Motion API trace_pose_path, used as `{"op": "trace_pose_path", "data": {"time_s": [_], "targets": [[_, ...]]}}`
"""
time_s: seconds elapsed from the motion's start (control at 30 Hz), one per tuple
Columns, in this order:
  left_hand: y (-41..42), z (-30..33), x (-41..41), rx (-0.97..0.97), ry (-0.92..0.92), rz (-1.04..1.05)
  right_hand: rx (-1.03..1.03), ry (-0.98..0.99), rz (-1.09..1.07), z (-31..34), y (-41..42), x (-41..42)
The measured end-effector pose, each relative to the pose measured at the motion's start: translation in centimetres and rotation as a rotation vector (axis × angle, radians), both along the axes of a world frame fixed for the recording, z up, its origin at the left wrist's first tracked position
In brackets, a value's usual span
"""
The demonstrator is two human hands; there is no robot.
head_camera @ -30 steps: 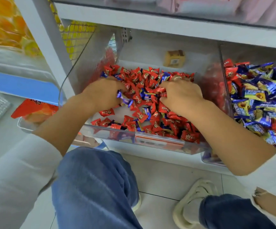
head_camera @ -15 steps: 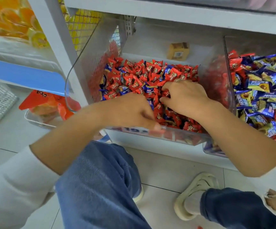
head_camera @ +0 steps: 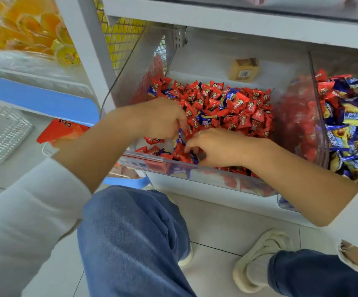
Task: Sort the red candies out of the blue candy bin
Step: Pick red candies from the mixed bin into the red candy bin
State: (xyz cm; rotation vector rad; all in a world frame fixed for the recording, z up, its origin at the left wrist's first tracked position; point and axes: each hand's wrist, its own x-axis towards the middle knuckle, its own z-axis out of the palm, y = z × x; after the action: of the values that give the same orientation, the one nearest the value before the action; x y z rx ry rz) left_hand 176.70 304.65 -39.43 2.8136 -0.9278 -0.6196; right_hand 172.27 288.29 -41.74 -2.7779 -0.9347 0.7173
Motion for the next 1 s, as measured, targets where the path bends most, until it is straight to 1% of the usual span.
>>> {"op": "trace_pose_path", "data": {"time_s": [0.07, 0.17, 0.2, 0.23, 0.3, 0.37, 0.43, 0.5, 0.57, 0.67, 0.7, 0.8, 0.87, 0.9, 1.0], "targets": [[-0.4, -0.5, 0.1, -0.013, 0.042, 0.018, -0.064, -0.04, 0.012, -0.6, -0.1, 0.0], [-0.5, -2.6, 0.4, 0.089, 0.097, 0.01, -0.094, -0.131, -0.015, -1.1, -0.3, -0.2], [-0.4, -3.0, 0.3, 0.103, 0.088, 0.018, -0.097, -0.167, -0.039, -1.0, -0.3, -0.1], [-0.3, -3.1, 0.2, 0.111, 0.067, 0.017, -0.102, -0.211, -0.077, -0.9, -0.5, 0.0], [0.1, -2.9, 0.0, 0.101, 0.007, 0.007, -0.099, -0.272, -0.227, -0.2, -1.2, 0.3], [0.5, -2.3, -0.2, 0.084, -0.032, 0.036, -0.041, -0.309, -0.417, 0.7, -2.2, 0.8], [0.7, -1.6, -0.1, -0.001, -0.051, 0.123, 0.034, -0.298, -0.535, 1.3, -2.9, 1.0], [0.5, -0.9, -0.1, -0.078, -0.003, 0.204, 0.142, -0.239, -0.589, 1.7, -2.9, 0.7], [0.3, -0.6, 0.0, -0.056, 0.07, 0.211, 0.22, -0.165, -0.56, 1.9, -2.6, 0.1], [0.3, -0.8, -0.3, 0.102, 0.182, 0.116, 0.157, -0.074, -0.423, 1.3, -2.1, -0.4], [0.5, -1.1, -0.4, 0.145, 0.213, 0.088, 0.126, -0.073, -0.381, 1.0, -2.0, -0.5], [1.0, -2.1, -0.5, 0.185, 0.239, 0.043, -0.032, -0.235, -0.285, 0.0, -2.4, -0.5], [1.1, -2.4, -0.5, 0.167, 0.251, 0.039, -0.181, -0.319, -0.309, -0.6, -2.8, -0.5], [1.0, -2.5, -0.6, 0.174, 0.254, 0.033, -0.223, -0.334, -0.349, -0.8, -3.0, -0.4], [0.7, -3.1, -0.8, 0.207, 0.26, 0.0, -0.206, -0.374, -0.47, -1.0, -3.2, 0.1]]}}
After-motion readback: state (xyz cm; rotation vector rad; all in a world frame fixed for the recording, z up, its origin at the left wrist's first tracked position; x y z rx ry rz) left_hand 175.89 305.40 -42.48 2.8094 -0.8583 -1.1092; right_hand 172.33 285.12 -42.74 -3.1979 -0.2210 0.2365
